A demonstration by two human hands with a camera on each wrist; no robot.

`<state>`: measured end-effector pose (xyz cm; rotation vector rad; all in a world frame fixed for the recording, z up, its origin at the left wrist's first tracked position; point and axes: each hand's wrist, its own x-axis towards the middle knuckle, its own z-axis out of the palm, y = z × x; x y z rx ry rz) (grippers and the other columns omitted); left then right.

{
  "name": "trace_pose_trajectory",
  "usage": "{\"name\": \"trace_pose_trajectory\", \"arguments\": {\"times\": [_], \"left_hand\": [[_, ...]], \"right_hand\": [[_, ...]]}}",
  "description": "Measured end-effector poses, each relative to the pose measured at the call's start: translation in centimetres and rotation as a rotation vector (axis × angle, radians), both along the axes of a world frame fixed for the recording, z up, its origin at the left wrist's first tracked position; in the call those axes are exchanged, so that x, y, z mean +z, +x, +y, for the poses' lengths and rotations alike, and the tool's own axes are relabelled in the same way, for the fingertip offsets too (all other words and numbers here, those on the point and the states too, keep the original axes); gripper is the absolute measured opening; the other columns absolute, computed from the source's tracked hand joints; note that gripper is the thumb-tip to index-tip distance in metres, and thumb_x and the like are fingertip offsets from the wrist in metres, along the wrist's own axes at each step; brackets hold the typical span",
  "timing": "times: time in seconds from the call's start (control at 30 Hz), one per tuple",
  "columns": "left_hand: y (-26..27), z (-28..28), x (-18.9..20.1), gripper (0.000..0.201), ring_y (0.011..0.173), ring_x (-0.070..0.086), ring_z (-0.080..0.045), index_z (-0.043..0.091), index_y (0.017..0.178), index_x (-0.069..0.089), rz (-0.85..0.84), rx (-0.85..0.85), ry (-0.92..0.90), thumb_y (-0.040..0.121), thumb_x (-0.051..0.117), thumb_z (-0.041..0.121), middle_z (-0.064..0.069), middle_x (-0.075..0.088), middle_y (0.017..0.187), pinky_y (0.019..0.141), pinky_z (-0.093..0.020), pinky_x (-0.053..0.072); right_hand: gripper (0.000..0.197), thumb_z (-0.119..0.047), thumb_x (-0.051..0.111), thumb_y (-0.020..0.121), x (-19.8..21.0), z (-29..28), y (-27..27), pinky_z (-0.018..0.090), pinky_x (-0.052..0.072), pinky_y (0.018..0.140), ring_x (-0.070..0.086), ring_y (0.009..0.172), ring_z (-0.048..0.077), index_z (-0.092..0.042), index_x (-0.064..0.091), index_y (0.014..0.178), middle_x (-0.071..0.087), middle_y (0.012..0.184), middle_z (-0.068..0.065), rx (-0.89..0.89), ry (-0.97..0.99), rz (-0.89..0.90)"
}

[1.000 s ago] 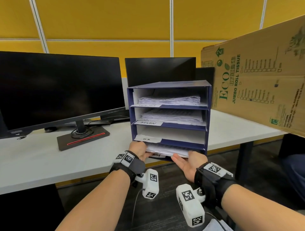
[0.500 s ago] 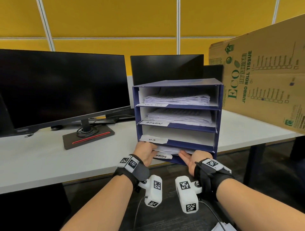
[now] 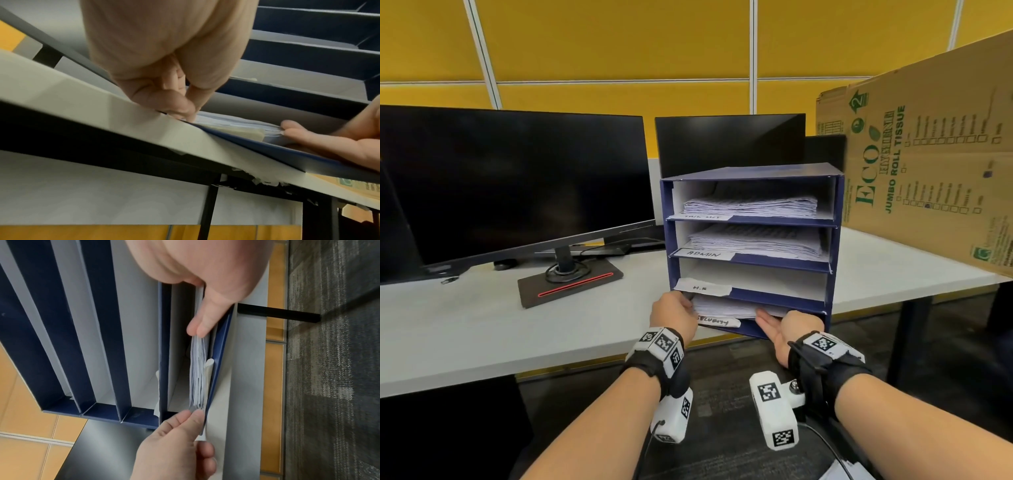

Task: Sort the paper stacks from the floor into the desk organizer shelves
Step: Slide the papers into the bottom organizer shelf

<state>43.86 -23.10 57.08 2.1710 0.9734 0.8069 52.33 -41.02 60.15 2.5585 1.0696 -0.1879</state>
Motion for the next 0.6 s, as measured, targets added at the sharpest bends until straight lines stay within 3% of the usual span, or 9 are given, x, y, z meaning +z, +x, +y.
{"name": "trace_pose_trajectory", "arguments": {"times": [0.1,0.23,0.37,0.43,0.47,0.5,0.53,0.57,0.6], "left_hand": [[0.0,-0.1,-0.2,0.013,0.096,0.064,-0.024,0.016,0.1,0.068,0.058,-0.045,-0.001,0.089,0.061,0.018,-0.005,0.07,0.105,0.085,-0.027,0.05],[0.0,0.0,0.0,0.02,0.097,0.064,-0.024,0.021,0.106,0.071,0.177,-0.114,0.036,0.092,0.058,0.019,-0.002,0.069,0.11,0.086,-0.028,0.05],[-0.4,0.1,0.4,0.018,0.075,0.065,-0.026,0.022,0.101,0.075,0.22,-0.181,0.038,0.092,0.059,0.021,-0.002,0.071,0.102,0.078,-0.034,0.058],[-0.6,0.0,0.5,0.014,0.07,0.063,-0.023,0.02,0.097,0.076,0.223,-0.202,0.029,0.091,0.063,0.023,-0.002,0.072,0.098,0.077,-0.036,0.058],[-0.8,-0.1,0.6,0.013,0.069,0.062,-0.022,0.019,0.097,0.075,0.231,-0.211,0.029,0.091,0.064,0.023,-0.002,0.072,0.097,0.078,-0.036,0.058],[-0.9,-0.2,0.7,0.014,0.07,0.061,-0.022,0.019,0.099,0.075,0.247,-0.224,0.035,0.091,0.064,0.024,-0.003,0.071,0.097,0.079,-0.036,0.058],[-1.0,-0.3,0.8,0.015,0.073,0.062,-0.022,0.019,0.102,0.074,0.272,-0.236,0.046,0.092,0.064,0.024,-0.002,0.071,0.099,0.081,-0.036,0.057],[-1.1,-0.3,0.9,0.017,0.077,0.064,-0.024,0.02,0.105,0.074,0.298,-0.246,0.06,0.092,0.063,0.025,-0.003,0.07,0.1,0.083,-0.036,0.056],[-1.2,-0.3,1.0,0.019,0.082,0.066,-0.025,0.02,0.107,0.074,0.322,-0.249,0.078,0.093,0.061,0.025,-0.003,0.07,0.102,0.084,-0.035,0.055]], "right_hand": [[0.074,-0.018,0.038,0.095,-0.2,0.1,0.4,0.031,0.047,0.093,0.051,0.118,0.021,-0.038,-0.009,0.149,0.039,0.145,0.002,-0.03,0.05,-0.008],[0.071,-0.02,0.038,0.097,-0.6,0.5,0.3,0.032,0.045,0.093,0.05,0.12,0.023,-0.036,-0.007,0.15,0.041,0.14,0.008,-0.065,0.166,-0.013],[0.061,-0.014,0.031,0.098,-1.7,0.8,1.3,0.033,0.033,0.112,0.034,0.137,0.023,-0.023,0.004,0.153,0.021,0.157,0.004,-0.142,0.393,0.081],[0.063,-0.01,0.033,0.097,-2.0,0.8,1.7,0.03,0.036,0.109,0.036,0.136,0.021,-0.026,0.006,0.153,0.018,0.158,-0.003,-0.201,0.548,0.243],[0.061,-0.007,0.034,0.097,-1.8,0.8,0.9,0.029,0.043,0.102,0.044,0.129,0.021,-0.024,0.012,0.152,0.023,0.156,-0.001,-0.296,0.696,0.429],[0.053,-0.003,0.034,0.097,-1.5,0.9,0.8,0.028,0.053,0.088,0.054,0.115,0.023,-0.014,0.026,0.148,0.035,0.15,0.009,-0.395,0.918,0.642],[0.037,0.001,0.034,0.097,-1.0,0.8,0.2,0.028,0.059,0.067,0.061,0.095,0.025,0.0,0.042,0.133,0.051,0.131,0.02,-0.403,1.049,0.735],[0.022,0.004,0.037,0.097,-0.8,0.7,-0.5,0.028,0.057,0.048,0.061,0.077,0.025,0.007,0.05,0.114,0.059,0.107,0.024,-0.521,1.188,0.793],[0.014,0.004,0.041,0.096,-0.7,0.5,-0.8,0.027,0.052,0.037,0.06,0.065,0.024,0.007,0.052,0.104,0.06,0.09,0.02,-0.648,1.252,0.816]]}}
